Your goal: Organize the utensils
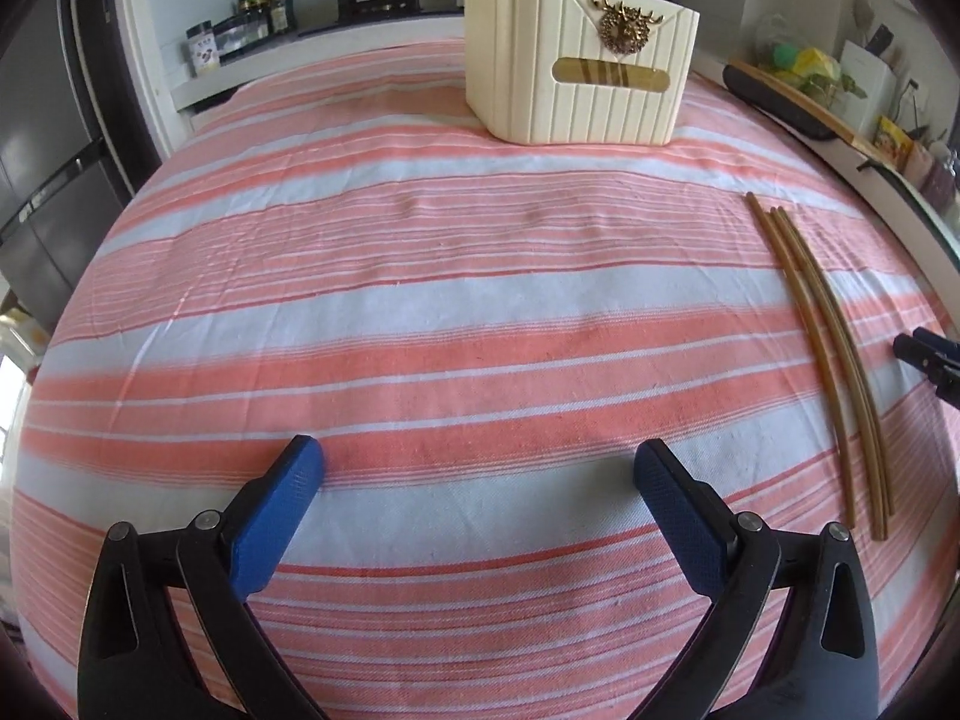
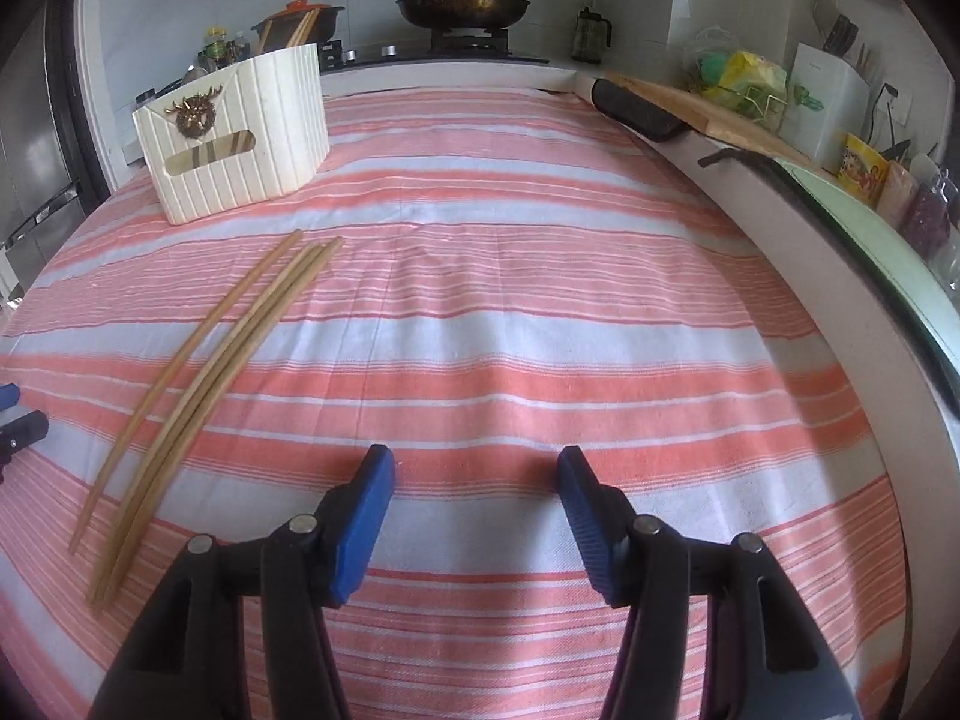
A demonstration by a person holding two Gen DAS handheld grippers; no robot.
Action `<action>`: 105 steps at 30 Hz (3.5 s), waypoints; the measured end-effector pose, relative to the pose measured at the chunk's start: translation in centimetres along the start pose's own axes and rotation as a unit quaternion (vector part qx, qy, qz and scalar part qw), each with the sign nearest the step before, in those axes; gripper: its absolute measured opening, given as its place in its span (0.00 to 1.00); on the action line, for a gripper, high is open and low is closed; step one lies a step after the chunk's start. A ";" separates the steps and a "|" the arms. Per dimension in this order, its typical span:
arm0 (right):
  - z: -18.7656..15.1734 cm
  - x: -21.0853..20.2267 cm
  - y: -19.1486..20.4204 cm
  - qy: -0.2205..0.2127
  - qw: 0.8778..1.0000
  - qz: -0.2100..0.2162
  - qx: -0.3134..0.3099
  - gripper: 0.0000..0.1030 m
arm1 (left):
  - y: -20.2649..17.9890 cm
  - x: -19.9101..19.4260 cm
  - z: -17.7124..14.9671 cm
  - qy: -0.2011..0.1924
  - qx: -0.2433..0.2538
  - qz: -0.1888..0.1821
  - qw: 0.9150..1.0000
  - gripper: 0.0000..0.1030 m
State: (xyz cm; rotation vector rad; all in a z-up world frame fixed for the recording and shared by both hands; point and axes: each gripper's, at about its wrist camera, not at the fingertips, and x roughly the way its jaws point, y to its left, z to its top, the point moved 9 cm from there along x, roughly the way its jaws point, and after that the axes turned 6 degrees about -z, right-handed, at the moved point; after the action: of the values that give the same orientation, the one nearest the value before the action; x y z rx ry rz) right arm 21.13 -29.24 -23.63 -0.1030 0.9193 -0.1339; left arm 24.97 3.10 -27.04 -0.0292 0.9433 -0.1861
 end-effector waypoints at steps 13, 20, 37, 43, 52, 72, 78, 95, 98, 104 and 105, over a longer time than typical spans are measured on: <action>0.0 0.1 0.1 0.002 1.000 -0.002 -0.001 0.56 | 0.1 -0.1 -0.1 -0.001 0.001 0.001 1.000 0.99; 0.0 0.1 0.1 0.003 1.000 -0.002 -0.001 0.56 | -4.2 -1.8 1.6 0.008 0.043 -0.079 0.996 0.99; 0.0 0.2 0.1 0.003 1.000 -0.004 -0.002 0.56 | -16.4 4.4 4.9 0.012 0.155 -0.096 0.983 0.69; 0.0 0.1 0.1 0.002 1.000 -0.006 -0.003 0.56 | -14.5 3.5 4.8 -0.011 0.115 -0.066 0.991 0.13; 3.7 -2.1 7.5 0.016 0.989 0.144 0.034 0.44 | -5.7 0.2 1.9 -0.025 -0.009 -0.008 1.000 0.09; 4.7 1.4 10.0 0.068 0.992 0.101 -0.020 0.23 | -2.3 -2.3 0.5 -0.011 -0.037 -0.042 0.998 0.46; 5.4 2.8 12.4 0.051 0.991 0.090 -0.082 0.25 | -1.9 -2.4 0.4 -0.006 -0.025 -0.042 0.999 0.60; -0.3 -1.7 8.6 0.052 0.991 0.095 -0.081 0.21 | -4.4 -0.9 0.3 0.008 -0.002 -0.006 1.000 0.08; -0.9 -2.1 7.2 0.048 0.995 0.064 -0.065 0.08 | -3.9 -2.1 -1.2 -0.001 -0.057 -0.010 0.998 0.07; -3.0 -3.7 4.2 0.055 0.995 0.025 -0.079 0.07 | -5.0 -4.2 -3.9 -0.005 -0.072 -0.019 0.997 0.21; -3.2 -3.9 4.1 0.054 0.995 0.027 -0.085 0.09 | -5.2 -4.3 -4.0 -0.002 -0.070 -0.029 0.997 0.29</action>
State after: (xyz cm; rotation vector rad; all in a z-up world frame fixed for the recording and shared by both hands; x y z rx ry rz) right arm 16.48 -24.70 -23.09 -0.2314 1.0407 -0.0110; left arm 18.54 -1.06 -25.32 -0.1861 0.9505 -0.1731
